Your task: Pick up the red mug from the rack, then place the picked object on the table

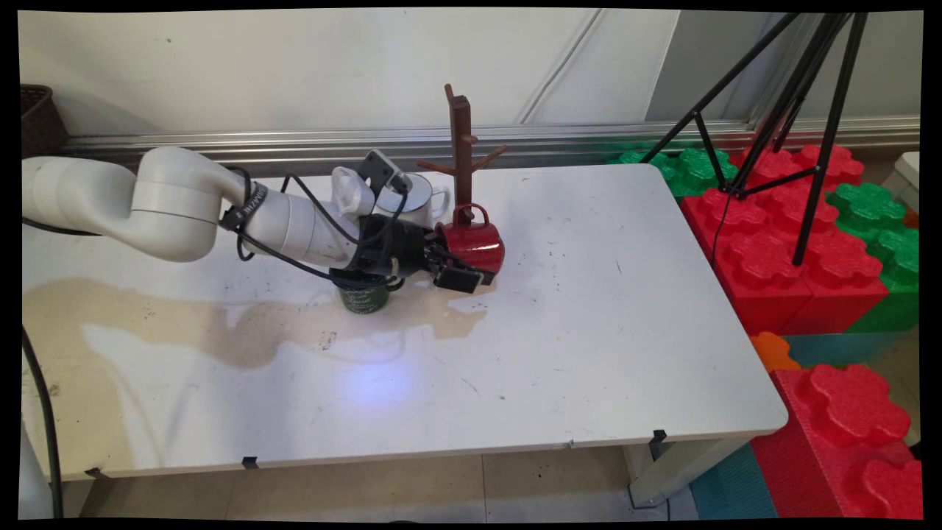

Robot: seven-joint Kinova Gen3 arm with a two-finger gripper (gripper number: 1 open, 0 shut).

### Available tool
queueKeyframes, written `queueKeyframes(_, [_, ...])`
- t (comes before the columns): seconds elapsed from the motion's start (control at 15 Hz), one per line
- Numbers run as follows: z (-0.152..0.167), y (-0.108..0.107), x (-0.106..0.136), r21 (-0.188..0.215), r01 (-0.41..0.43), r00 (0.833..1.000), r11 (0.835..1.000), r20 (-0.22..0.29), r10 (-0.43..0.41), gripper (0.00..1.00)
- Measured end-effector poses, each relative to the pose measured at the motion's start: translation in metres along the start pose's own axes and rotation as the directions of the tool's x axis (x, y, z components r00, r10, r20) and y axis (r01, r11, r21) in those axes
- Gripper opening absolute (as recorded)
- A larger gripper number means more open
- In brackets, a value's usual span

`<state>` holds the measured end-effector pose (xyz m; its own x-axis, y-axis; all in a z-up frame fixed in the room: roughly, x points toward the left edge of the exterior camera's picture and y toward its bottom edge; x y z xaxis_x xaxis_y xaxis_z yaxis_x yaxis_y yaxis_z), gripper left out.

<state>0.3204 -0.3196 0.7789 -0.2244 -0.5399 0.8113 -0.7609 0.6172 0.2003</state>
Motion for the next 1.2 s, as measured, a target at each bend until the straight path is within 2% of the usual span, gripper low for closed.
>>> queueKeyframes(0.33, [0.006,-0.002,-0.001,0.008,0.03,1.0,1.0,-0.011,-0.03,1.0])
queueKeyframes(0.4, [0.006,-0.002,-0.002,0.011,0.031,0.999,0.999,-0.012,-0.031,0.0])
queueKeyframes(1.2, [-0.015,0.001,-0.015,0.018,0.044,0.998,0.999,-0.041,-0.043,0.0])
